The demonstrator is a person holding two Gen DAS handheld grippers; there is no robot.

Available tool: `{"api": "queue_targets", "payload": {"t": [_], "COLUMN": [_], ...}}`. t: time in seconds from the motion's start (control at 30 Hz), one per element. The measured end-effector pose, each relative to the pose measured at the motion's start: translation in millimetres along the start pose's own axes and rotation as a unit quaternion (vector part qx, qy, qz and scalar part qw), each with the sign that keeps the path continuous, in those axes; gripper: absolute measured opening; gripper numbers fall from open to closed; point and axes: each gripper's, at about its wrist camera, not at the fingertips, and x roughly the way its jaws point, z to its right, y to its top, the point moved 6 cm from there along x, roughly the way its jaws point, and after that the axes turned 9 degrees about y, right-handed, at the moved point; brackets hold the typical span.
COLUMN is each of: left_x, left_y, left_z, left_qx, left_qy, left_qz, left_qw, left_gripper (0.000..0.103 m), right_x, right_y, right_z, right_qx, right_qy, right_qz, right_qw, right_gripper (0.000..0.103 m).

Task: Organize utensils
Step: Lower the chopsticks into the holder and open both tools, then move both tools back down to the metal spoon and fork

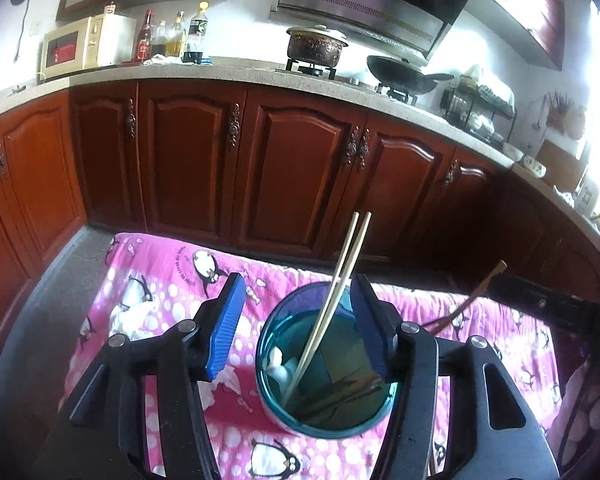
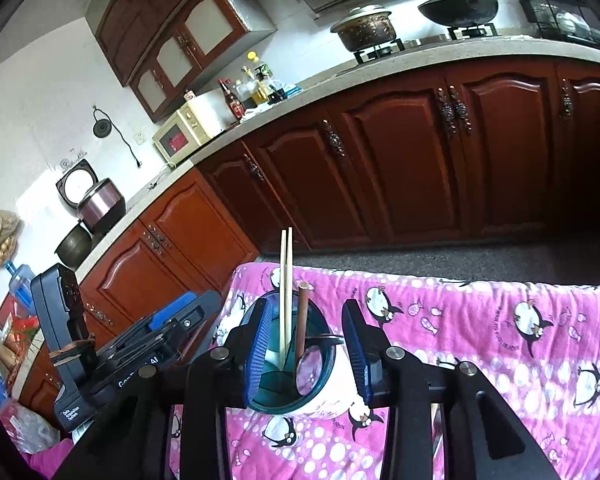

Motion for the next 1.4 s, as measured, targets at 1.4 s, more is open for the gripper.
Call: {"api": "queue_targets", "payload": {"t": [1.4], "left_x": [-49.9], "left_y": [-97.8], "left_z": [102.3], "left_qx": [0.1], "left_qy": [-0.011], "left_qz": [-0.097], "left_qw": [0.9903], "left_gripper": [0.067], "right_x": [-97.7], "right_y": [-110.5], "right_z": [64.1], "right_qx": [0.033], "right_qy": [-0.117], "right_qz": [-0.044], "right_qw": [0.992], "right_gripper": [0.042]}}
